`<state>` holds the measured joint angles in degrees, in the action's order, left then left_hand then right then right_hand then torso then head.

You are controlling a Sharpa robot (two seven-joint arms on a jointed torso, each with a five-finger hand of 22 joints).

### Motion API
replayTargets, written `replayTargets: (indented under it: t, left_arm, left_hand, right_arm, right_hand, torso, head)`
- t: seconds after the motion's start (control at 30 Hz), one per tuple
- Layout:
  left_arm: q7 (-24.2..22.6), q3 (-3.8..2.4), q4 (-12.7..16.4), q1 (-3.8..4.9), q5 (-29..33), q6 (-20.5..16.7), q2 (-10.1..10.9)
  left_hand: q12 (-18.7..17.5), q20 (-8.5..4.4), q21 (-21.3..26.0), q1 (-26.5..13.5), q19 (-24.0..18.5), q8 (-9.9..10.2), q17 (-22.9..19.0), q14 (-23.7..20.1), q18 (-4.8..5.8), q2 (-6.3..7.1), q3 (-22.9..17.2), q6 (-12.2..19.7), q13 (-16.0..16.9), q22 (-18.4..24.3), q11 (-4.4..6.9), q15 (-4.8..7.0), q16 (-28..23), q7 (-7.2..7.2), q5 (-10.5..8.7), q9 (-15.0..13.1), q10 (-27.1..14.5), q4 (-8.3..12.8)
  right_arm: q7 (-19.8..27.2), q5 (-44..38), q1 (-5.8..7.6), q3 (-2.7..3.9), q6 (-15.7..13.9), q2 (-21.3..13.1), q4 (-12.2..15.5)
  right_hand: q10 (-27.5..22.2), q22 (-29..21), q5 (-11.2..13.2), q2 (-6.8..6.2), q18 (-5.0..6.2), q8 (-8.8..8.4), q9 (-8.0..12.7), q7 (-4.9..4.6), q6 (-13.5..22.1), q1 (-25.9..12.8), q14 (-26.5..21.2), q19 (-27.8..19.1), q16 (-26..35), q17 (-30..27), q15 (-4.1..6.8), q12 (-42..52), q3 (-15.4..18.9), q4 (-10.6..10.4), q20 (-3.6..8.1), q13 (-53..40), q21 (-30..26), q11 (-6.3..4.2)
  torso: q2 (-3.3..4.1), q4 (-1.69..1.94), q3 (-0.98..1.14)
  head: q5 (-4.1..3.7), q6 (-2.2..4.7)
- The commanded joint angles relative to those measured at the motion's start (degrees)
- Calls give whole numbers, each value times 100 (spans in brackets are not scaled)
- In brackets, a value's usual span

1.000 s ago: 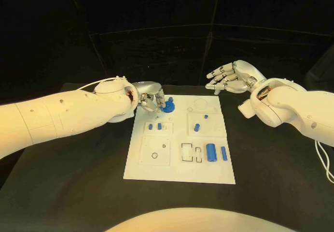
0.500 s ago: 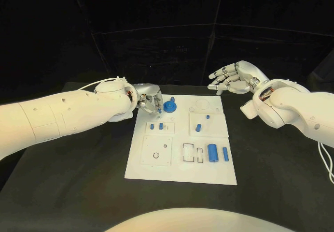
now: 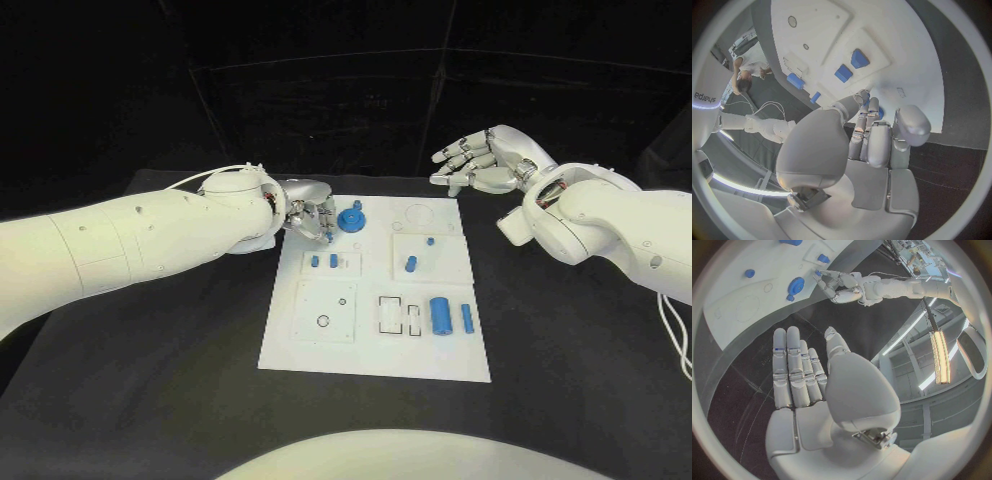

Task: Assemble the parts on the task board

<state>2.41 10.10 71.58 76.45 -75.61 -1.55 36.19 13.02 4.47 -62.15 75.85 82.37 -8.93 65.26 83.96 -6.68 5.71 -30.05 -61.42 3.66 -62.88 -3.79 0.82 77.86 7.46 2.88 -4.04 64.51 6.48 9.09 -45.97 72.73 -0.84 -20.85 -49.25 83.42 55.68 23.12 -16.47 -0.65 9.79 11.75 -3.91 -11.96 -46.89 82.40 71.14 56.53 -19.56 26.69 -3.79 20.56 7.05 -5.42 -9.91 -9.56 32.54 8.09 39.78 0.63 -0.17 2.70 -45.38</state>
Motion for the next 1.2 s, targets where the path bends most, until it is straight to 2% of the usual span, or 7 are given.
replayTargets:
  t: [0.03,0.47,0.77,1.2]
  left_arm:
    - [-3,3,-10,-2,3,123,-14]
    - [34,16,-66,-26,-118,152,-69]
    - [58,22,-86,-37,-125,144,-113]
    - [125,25,-85,-41,-125,169,-99]
  left_hand:
    - [-21,21,-8,-53,-10,20,1,154,49,7,-5,-26,6,3,-11,16,13,-6,-6,-6,48,-3]
    - [-23,18,-3,-58,-14,21,-8,152,47,28,-1,-39,10,6,-7,20,10,-9,-8,-9,70,6]
    - [-77,20,-13,-125,-9,76,-6,155,50,113,40,15,5,-9,-22,14,19,1,-8,3,39,0]
    - [-152,33,-17,-175,-7,144,-28,152,54,188,87,88,1,-21,-53,-8,17,26,-7,16,-47,-4]
  right_arm:
    - [46,14,10,4,19,-1,12]
    - [53,14,10,4,21,1,13]
    - [51,14,10,4,24,3,18]
    - [37,14,10,4,30,-3,16]
  right_hand:
    - [-43,-5,-11,48,65,33,-1,-54,51,-16,39,51,38,-5,-4,18,-5,27,6,7,-36,13]
    - [-43,-5,-11,48,65,33,-1,-54,51,-16,39,51,38,-5,-4,18,-5,27,6,7,-36,13]
    - [-46,-8,-9,53,65,36,0,-54,55,-15,43,57,40,-9,-4,22,-6,31,7,20,-40,13]
    - [-47,-9,-8,53,65,37,0,-54,56,-13,44,59,41,-11,-3,23,-6,35,7,25,-42,13]
  torso:
    - [-3,0,1]
    - [1,-1,-1]
    - [-2,9,-1]
    - [-1,-5,-2]
  head:
    - [1,-2]
    - [1,5]
    - [-2,-3]
    - [6,-3]
